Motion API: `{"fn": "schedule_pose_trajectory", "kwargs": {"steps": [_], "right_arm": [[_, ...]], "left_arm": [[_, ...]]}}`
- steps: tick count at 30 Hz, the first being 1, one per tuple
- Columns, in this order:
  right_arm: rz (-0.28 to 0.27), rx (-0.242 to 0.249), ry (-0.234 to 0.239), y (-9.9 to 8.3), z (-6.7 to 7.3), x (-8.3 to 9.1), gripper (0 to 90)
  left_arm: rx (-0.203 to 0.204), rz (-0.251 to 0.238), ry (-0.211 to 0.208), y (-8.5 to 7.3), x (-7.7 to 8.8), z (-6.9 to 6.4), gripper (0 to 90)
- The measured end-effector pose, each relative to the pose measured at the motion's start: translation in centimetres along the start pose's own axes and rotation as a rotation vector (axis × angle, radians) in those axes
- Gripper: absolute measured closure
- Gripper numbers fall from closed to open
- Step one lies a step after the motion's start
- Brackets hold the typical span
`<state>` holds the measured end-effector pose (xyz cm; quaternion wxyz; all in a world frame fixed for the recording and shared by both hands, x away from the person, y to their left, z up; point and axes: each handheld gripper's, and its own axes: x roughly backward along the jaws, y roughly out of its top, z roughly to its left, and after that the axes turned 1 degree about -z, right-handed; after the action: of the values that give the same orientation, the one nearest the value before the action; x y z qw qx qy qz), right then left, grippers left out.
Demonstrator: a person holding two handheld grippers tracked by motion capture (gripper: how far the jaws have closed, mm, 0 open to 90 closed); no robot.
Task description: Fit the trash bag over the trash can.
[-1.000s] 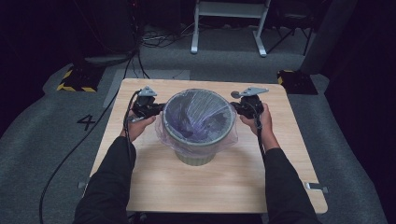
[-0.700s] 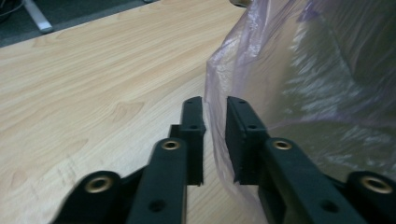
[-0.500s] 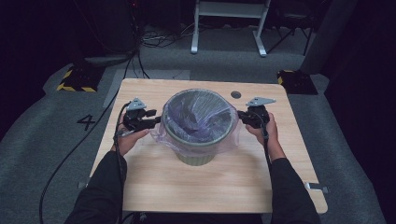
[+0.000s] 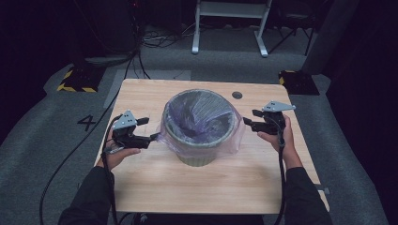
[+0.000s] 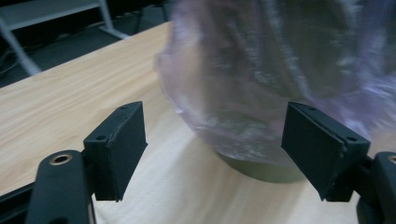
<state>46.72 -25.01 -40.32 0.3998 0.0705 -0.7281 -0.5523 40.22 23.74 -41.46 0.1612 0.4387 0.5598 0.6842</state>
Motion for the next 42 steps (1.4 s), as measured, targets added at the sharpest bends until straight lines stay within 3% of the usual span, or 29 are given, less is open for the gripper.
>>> {"fn": "schedule_pose_trajectory", "kwargs": {"steps": [4,6,9,13,16,18,19,27,32,35,42], "right_arm": [[0.023,0.039,-0.014,-0.4,0.3,0.9,31.4],[0.012,0.042,-0.002,-0.7,0.4,1.4,29.4],[-0.018,0.071,0.08,-1.1,1.4,2.1,26.6],[-0.03,0.141,0.18,-1.8,3.9,2.6,25.6],[-0.036,0.162,0.224,-2.6,5.9,2.6,28.7],[-0.046,0.17,0.254,-3.0,7.0,2.5,28.8],[-0.052,0.163,0.254,-3.1,7.4,2.4,29.0],[-0.087,0.158,0.245,-3.3,8.7,1.6,63.6],[-0.085,0.183,0.261,-3.6,9.1,1.0,84.8],[-0.055,0.181,0.255,-4.0,9.1,0.5,90.0],[-0.033,0.133,0.246,-5.0,8.5,-0.4,90.0]], "left_arm": [[-0.052,0.021,-0.046,0.3,0.0,-1.4,19.5],[-0.08,0.037,-0.045,0.4,-0.1,-1.9,18.6],[-0.084,0.04,-0.068,0.1,-0.3,-2.6,18.9],[-0.095,0.063,-0.074,-0.6,-1.0,-3.5,28.5],[-0.111,0.11,-0.079,-0.9,-1.8,-3.9,35.4],[-0.115,0.114,-0.08,-1.0,-2.2,-4.1,45.4],[-0.109,0.113,-0.083,-1.0,-2.3,-4.2,46.3],[-0.128,0.135,-0.091,-1.5,-3.4,-4.6,74.3],[-0.083,0.137,-0.081,-2.0,-4.2,-4.1,84.3],[-0.068,0.145,-0.085,-2.4,-4.5,-3.9,88.4],[-0.076,0.181,-0.076,-3.3,-5.0,-3.8,89.4]]}}
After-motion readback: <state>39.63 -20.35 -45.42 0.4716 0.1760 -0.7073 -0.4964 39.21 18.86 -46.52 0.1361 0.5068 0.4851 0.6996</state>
